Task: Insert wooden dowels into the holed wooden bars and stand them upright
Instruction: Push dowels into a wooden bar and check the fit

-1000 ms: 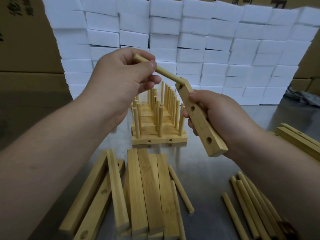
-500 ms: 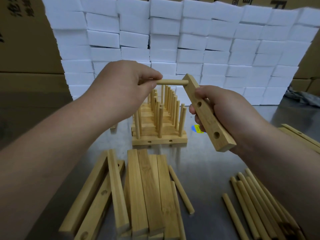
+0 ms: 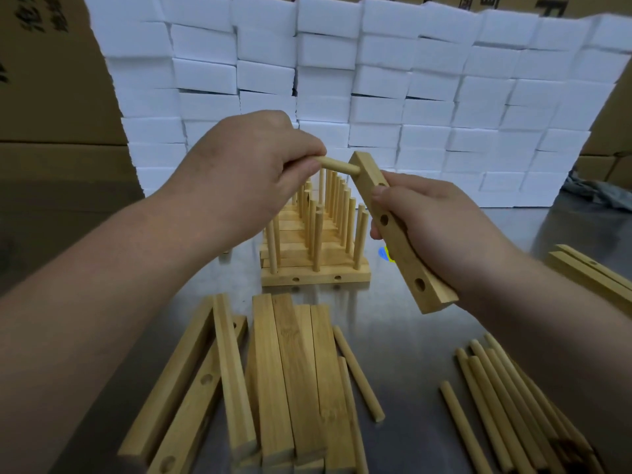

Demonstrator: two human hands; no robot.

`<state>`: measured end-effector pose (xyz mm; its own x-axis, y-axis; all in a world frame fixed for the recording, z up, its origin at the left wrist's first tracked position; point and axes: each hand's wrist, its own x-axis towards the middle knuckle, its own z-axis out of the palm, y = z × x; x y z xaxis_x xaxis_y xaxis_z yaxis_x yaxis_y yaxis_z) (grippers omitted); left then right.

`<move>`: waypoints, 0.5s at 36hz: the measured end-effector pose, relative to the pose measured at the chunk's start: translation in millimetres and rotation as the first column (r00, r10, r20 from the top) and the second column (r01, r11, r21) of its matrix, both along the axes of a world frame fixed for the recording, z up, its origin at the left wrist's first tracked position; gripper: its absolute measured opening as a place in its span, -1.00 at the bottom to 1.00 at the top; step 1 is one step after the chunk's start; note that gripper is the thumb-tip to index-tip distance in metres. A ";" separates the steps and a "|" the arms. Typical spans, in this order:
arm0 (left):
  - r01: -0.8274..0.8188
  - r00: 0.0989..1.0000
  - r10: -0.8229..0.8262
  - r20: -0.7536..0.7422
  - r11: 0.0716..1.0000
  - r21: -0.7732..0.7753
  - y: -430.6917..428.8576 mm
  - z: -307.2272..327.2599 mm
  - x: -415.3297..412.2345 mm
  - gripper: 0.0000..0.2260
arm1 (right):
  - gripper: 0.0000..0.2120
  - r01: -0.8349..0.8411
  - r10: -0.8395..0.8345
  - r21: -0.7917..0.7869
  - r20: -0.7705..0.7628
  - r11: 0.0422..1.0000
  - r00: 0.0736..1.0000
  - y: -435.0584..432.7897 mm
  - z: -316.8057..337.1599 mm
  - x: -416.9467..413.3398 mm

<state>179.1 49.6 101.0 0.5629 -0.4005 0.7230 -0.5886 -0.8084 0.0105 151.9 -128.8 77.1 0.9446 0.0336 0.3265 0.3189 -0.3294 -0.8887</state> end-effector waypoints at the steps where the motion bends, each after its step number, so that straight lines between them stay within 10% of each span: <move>1: 0.005 1.000 -0.005 -0.002 1.000 -0.014 -0.3 -0.3 -0.6 -0.81 | -0.77 -0.002 0.002 0.007 0.002 1.000 1.000 0.0 -0.1 -0.3; 18: -0.017 0.965 -0.055 -0.256 0.962 -0.272 -6.6 -8.6 -2.4 -0.82 | -0.79 -0.014 0.010 0.036 0.094 0.999 0.996 -0.6 -2.1 -5.0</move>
